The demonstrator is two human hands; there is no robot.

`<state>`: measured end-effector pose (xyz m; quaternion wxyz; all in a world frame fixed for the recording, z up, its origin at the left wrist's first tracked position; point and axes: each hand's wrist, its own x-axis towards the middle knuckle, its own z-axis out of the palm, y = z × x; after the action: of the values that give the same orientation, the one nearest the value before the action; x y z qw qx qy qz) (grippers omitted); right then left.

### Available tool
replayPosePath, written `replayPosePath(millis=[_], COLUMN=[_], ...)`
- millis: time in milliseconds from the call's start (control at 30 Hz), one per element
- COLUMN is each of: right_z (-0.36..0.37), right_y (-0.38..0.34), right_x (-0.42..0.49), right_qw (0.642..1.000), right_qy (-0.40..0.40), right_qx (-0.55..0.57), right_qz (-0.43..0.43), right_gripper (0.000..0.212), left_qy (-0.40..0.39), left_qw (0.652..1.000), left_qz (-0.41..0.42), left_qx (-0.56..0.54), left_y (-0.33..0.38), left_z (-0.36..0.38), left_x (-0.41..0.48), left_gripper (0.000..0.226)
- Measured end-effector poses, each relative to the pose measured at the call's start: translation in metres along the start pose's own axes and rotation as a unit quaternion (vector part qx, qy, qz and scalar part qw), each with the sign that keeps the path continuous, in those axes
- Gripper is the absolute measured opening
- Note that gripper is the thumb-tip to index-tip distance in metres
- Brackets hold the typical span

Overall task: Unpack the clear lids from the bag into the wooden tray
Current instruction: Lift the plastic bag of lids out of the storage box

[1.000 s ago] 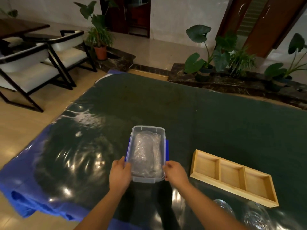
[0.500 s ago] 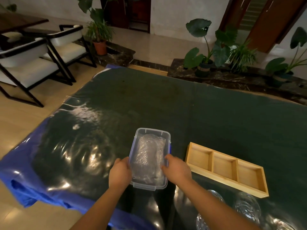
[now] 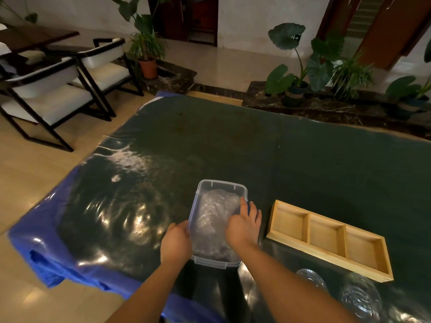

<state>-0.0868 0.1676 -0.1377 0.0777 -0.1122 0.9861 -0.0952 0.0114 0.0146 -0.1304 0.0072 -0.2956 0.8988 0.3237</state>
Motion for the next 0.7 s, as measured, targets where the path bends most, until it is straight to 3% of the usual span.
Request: replayPosePath(millis=[100, 200, 300, 367, 433, 567, 633, 700], right_z=[-0.016, -0.032, -0.046, -0.057, -0.07, -0.089, -0.101, -0.118], right_y=[-0.003, -0.005, -0.001, 0.001, 0.001, -0.003, -0.002, 0.005], right_x=[-0.008, -0.009, -0.002, -0.001, -0.004, -0.014, -0.018, -0.023], right_qw=[0.995, 0.978, 0.938, 0.898, 0.874, 0.819, 0.788, 0.724], right_qy=[0.076, 0.033, -0.01, -0.019, -0.013, -0.016, -0.032, -0.048], right_qx=[0.065, 0.196, 0.327, 0.415, 0.46, 0.552, 0.599, 0.679], right_qz=[0.016, 0.059, 0.113, 0.143, 0.156, 0.154, 0.138, 0.11], right_gripper=[0.021, 0.012, 0.009, 0.015, 0.015, 0.017, 0.019, 0.016], left_qy=[-0.004, -0.018, -0.008, -0.075, -0.137, -0.02, -0.003, -0.024], left_qw=[1.0, 0.996, 0.982, 0.971, 0.96, 0.955, 0.95, 0.951], left_qz=[0.003, 0.019, 0.122, 0.21, 0.231, 0.278, 0.31, 0.286], left_qx=[0.004, 0.087, 0.143, 0.089, 0.082, 0.104, 0.028, -0.111], left_y=[0.001, 0.005, 0.014, 0.024, 0.036, 0.061, 0.067, 0.073], left_z=[-0.001, -0.005, -0.007, -0.002, 0.006, 0.009, 0.002, -0.009], left_x=[0.003, 0.003, -0.005, -0.012, -0.019, -0.021, -0.019, -0.019], left_gripper=[0.027, 0.031, 0.076, 0.109, 0.13, 0.11, 0.102, 0.078])
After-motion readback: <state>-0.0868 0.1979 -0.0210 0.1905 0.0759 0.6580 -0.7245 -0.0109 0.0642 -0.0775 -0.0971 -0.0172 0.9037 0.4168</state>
